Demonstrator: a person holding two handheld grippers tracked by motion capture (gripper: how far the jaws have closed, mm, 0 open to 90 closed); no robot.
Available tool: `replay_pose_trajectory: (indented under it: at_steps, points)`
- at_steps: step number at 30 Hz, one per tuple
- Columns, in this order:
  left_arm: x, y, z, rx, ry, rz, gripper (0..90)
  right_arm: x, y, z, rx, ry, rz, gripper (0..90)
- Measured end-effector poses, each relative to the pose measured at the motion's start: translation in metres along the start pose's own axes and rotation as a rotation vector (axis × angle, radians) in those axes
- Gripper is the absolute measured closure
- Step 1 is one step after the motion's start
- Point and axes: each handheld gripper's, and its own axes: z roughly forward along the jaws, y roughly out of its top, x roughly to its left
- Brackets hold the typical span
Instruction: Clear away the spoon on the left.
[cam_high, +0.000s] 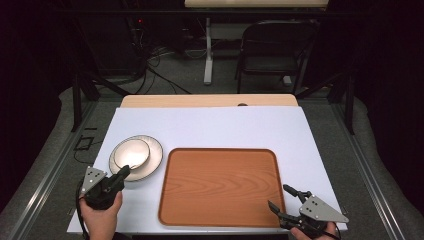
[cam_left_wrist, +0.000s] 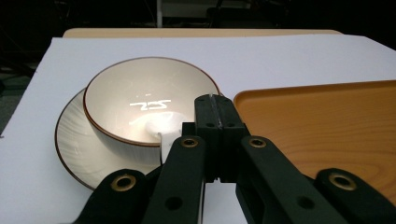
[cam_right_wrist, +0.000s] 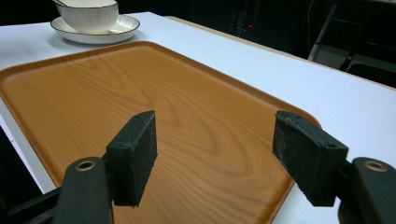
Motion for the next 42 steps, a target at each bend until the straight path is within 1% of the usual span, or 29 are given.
replay_pose_trajectory:
  at_steps: [4,6,8,10,11,12,13,14,19,23,25,28,29,31,34,39,42]
  points:
    - [0.003,-0.005,0.002,0.021,0.005,-0.007,90.0,0.000,0.000,0.000,0.001,-0.001,-0.002,30.4]
    - [0.004,-0.006,0.002,0.029,0.009,-0.002,90.0,0.000,0.000,0.000,0.001,-0.002,-0.002,30.4]
    - [0.006,-0.007,0.003,0.036,0.022,0.000,90.0,0.000,0.000,0.000,0.001,-0.002,-0.003,30.4]
    - [0.010,-0.008,0.003,0.042,0.032,-0.007,90.0,0.000,0.000,0.000,0.001,-0.002,-0.001,30.4]
    - [0.013,-0.008,0.003,0.039,0.037,-0.012,90.0,0.000,0.000,0.000,0.001,-0.002,-0.002,30.4]
    - [0.016,-0.007,0.003,0.042,0.052,-0.007,90.0,0.000,0.000,0.000,0.001,-0.002,-0.002,30.4]
    - [0.019,-0.007,0.003,0.041,0.056,-0.007,90.0,0.000,0.000,0.000,0.000,-0.001,-0.003,30.4]
    - [0.023,-0.006,0.004,0.042,0.072,-0.005,90.0,0.000,0.000,0.000,0.001,-0.002,-0.003,30.4]
    - [0.042,-0.002,0.006,0.033,0.108,-0.039,90.0,0.000,0.000,0.000,0.002,-0.002,-0.003,30.4]
    - [0.054,0.003,0.010,0.018,0.131,-0.049,90.0,0.000,0.000,0.000,0.003,0.000,-0.003,30.4]
    - [0.059,0.005,0.013,0.014,0.142,-0.061,90.0,0.000,0.000,0.000,0.002,-0.002,-0.003,30.4]
    - [0.068,0.007,0.018,-0.001,0.142,-0.105,90.0,0.000,0.000,0.000,0.003,-0.001,-0.004,30.4]
    - [0.070,0.008,0.020,-0.001,0.141,-0.114,90.0,0.000,0.000,0.000,0.003,0.000,-0.004,30.4]
    - [0.072,0.010,0.024,-0.001,0.142,-0.124,90.0,0.000,0.000,0.000,0.003,0.000,-0.004,30.4]
    - [0.074,0.012,0.030,-0.002,0.149,-0.128,90.0,0.000,0.000,0.000,0.005,0.001,0.000,30.4]
    - [0.076,0.017,0.038,-0.021,0.139,-0.148,90.0,0.000,0.000,0.000,0.003,0.001,-0.004,30.4]
    - [0.074,0.019,0.040,-0.026,0.135,-0.155,90.0,0.000,0.000,0.000,0.004,0.001,-0.001,30.4]
